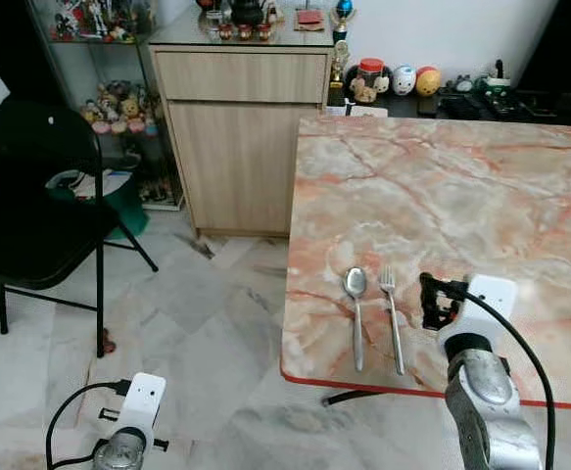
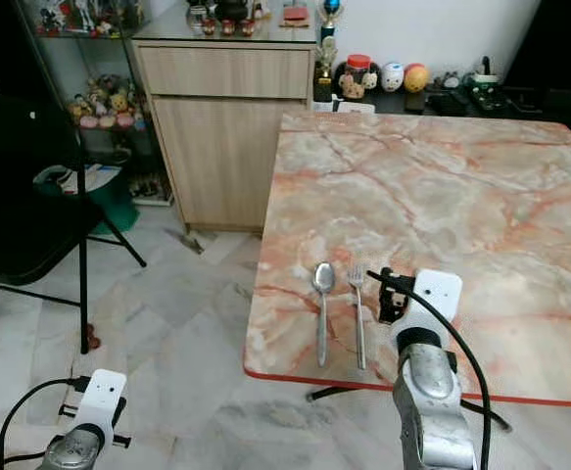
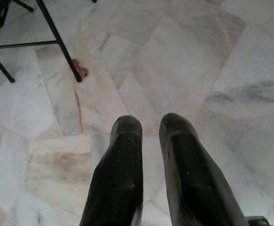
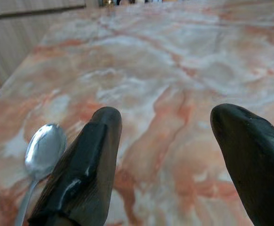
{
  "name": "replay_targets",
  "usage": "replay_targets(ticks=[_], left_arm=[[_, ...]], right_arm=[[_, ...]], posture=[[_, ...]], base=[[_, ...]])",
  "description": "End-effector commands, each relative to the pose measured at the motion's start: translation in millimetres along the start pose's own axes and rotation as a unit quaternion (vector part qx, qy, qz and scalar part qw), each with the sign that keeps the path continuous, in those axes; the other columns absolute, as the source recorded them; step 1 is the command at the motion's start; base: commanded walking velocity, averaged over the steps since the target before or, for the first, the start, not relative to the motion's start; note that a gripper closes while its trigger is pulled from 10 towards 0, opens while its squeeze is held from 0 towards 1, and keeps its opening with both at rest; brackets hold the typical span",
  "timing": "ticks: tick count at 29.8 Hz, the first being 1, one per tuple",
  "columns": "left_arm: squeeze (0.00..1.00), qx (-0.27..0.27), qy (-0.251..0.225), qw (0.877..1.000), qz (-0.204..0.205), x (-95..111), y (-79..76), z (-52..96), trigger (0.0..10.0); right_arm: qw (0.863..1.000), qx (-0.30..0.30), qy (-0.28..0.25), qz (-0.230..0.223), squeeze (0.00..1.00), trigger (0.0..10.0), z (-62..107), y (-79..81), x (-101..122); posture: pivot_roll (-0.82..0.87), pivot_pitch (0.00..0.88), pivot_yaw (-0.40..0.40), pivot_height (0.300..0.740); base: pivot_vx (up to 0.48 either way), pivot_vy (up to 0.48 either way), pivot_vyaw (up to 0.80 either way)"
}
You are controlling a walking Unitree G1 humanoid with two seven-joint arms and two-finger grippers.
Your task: Setting the table
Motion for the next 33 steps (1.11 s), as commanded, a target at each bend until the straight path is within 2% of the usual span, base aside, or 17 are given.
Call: replay_targets(ticks=[1, 5, 11, 16, 21, 25, 26, 33], left_arm=[[0.0, 0.002, 0.006, 1.0, 0.003, -3, 0.6, 0.4, 10.0], [0.0, 0.002, 0.01, 1.0, 0.001, -5, 0.2, 0.9, 10.0], [0.0, 0.003, 0.012, 1.0, 0.001, -6, 0.4, 1.1, 10.0], [0.0, 0.003, 0.014, 1.0, 0.002, -7, 0.8, 1.5, 10.0], [0.0, 0.005, 0.015, 1.0, 0.003, -8, 1.3, 1.8, 10.0], [0.0, 0.005, 0.014, 1.0, 0.004, -8, 1.3, 1.8, 10.0], [0.0, 0.005, 0.014, 1.0, 0.004, -8, 1.3, 1.7, 10.0], [0.0, 0.006, 0.014, 1.0, 0.005, -8, 1.2, 1.8, 10.0]], right_arm=[[1.0, 0.006, -0.004, 0.0, 0.0, 10.0, 2.0, 2.8, 7], [0.999, 0.026, 0.043, 0.02, 0.0, 10.0, 2.9, 7.2, -3], [0.994, 0.056, 0.098, 0.017, 0.0, 10.0, 6.8, 17.4, -19], [0.991, 0.046, 0.124, 0.016, 0.0, 10.0, 9.1, 14.1, -26], [0.989, 0.041, 0.144, 0.016, 0.0, 10.0, 9.4, 10.0, -32], [0.988, 0.043, 0.15, -0.001, 0.0, 10.0, 9.6, 10.5, -34], [0.988, 0.045, 0.15, -0.014, 0.0, 10.0, 8.1, 11.5, -32], [0.989, 0.046, 0.136, -0.016, 0.0, 10.0, -3.3, 12.9, -24]], posture=[[0.02, 0.0, -0.021, 0.74], [0.02, 0.0, -0.02, 0.74], [0.02, 0.0, -0.023, 0.74], [0.02, 0.0, -0.024, 0.74], [0.03, 0.0, -0.025, 0.74], [0.03, 0.0, -0.025, 0.74], [0.02, 0.0, -0.025, 0.74], [0.03, 0.0, -0.026, 0.74]], base=[[0.0, 0.0, 0.0], [0.0, 0.0, 0.0], [0.0, 0.0, 0.0], [0.0, 0.0, 0.0], [0.0, 0.0, 0.0], [0.0, 0.0, 0.0], [0.0, 0.0, 0.0], [0.0, 0.0, 0.0]])
Point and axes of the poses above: a point about 5 cm out from each wrist's last joint towards the gripper, its own z axis pointing back from the gripper into the wrist, its own x axis along the axis of the wrist's last joint, y = z × x, the point moved 4 cm from there along -z, pointing out of the wrist towards the gripper, and after that the axes turned 8 degrees about z, right-handed, at the moved point
